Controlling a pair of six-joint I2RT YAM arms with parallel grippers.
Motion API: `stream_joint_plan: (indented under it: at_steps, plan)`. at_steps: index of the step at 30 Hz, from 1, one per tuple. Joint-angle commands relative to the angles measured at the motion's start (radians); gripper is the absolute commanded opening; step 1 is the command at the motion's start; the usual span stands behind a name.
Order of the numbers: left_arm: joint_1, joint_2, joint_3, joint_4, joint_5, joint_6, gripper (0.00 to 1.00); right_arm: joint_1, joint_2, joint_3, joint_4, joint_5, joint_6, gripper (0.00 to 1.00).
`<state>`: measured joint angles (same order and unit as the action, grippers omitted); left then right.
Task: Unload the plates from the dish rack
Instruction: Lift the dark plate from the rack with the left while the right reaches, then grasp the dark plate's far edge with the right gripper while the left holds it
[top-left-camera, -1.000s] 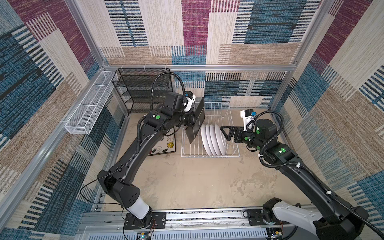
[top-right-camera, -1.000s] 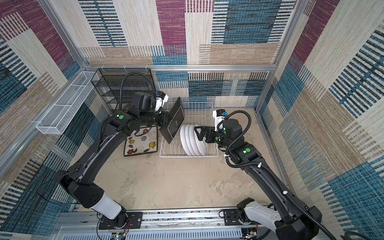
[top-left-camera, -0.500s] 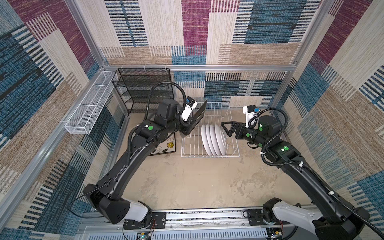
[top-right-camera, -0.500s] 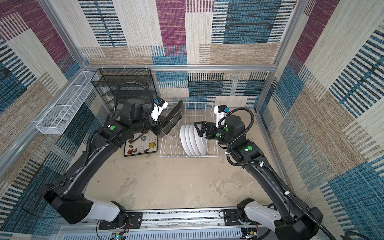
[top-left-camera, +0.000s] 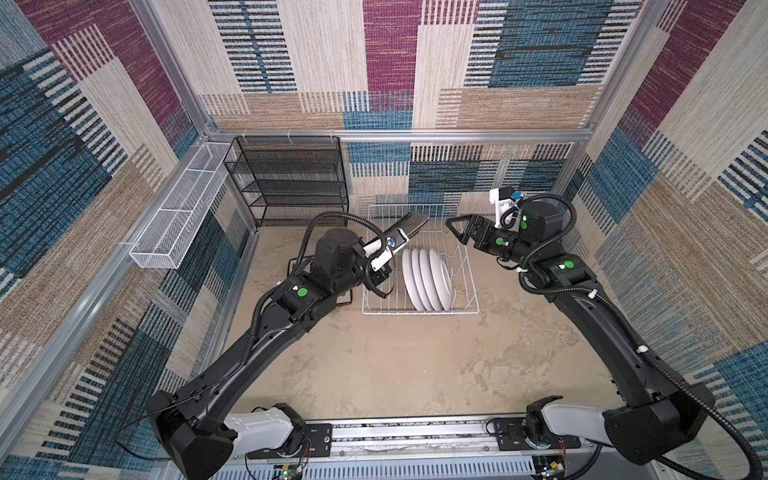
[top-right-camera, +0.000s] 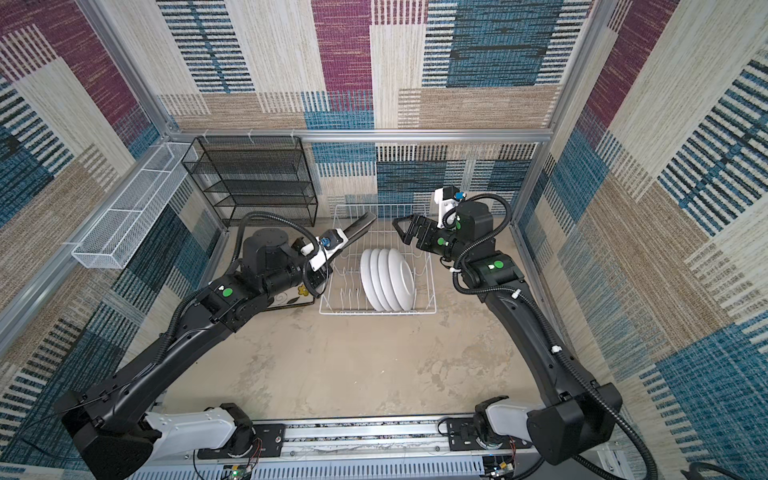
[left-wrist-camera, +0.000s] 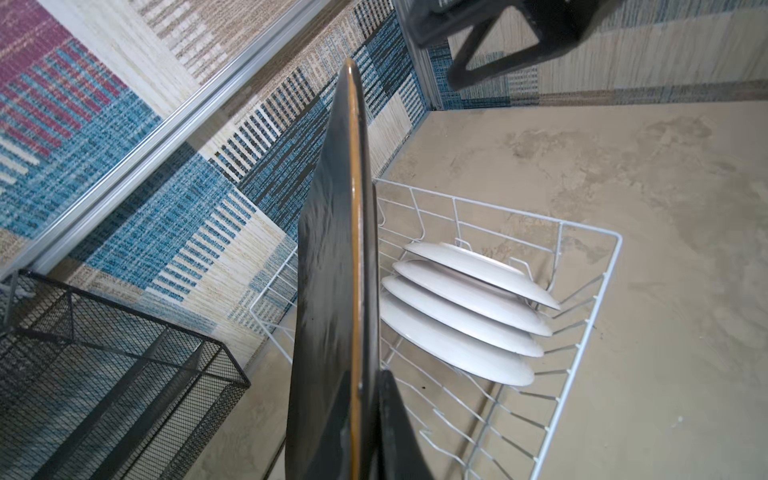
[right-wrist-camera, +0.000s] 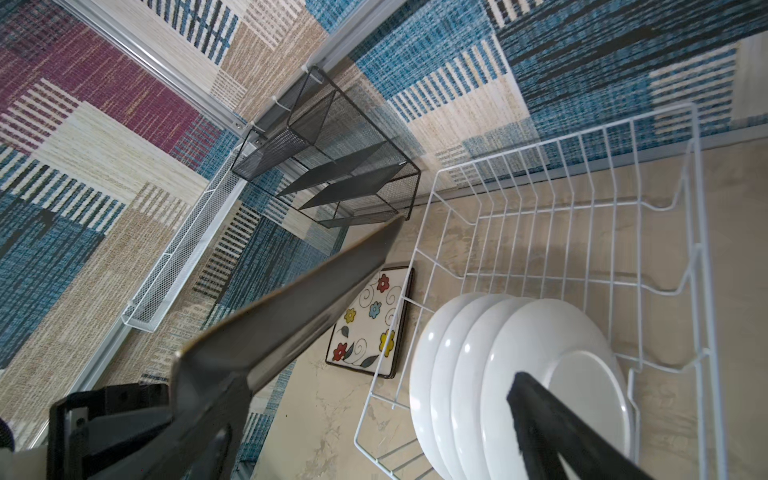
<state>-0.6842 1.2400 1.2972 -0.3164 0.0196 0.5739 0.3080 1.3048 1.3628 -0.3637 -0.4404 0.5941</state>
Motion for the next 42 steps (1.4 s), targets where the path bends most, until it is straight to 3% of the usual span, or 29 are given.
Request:
stream_joint_plan:
  at_steps: [1,11,19,25,36,42]
  plan:
    - [-0.033,-0.014,-0.036,0.226,-0.093,0.190,0.00,-0.003,0.048,0.041,-0.002,-0.121,0.028,0.99]
    - [-0.101,-0.062,-0.174,0.347,-0.180,0.349,0.00,-0.003,0.234,0.139,-0.086,-0.236,-0.031,0.96]
    - [-0.124,-0.078,-0.246,0.377,-0.179,0.412,0.00,-0.003,0.323,0.159,-0.083,-0.375,-0.033,0.79]
    - [-0.137,-0.080,-0.283,0.418,-0.175,0.448,0.00,-0.004,0.359,0.161,-0.094,-0.448,-0.032,0.58]
    - [-0.146,-0.079,-0.320,0.457,-0.177,0.531,0.00,-0.002,0.363,0.139,-0.089,-0.514,-0.003,0.54]
    - [-0.146,-0.082,-0.329,0.460,-0.170,0.545,0.00,-0.001,0.358,0.116,-0.087,-0.515,0.005,0.43]
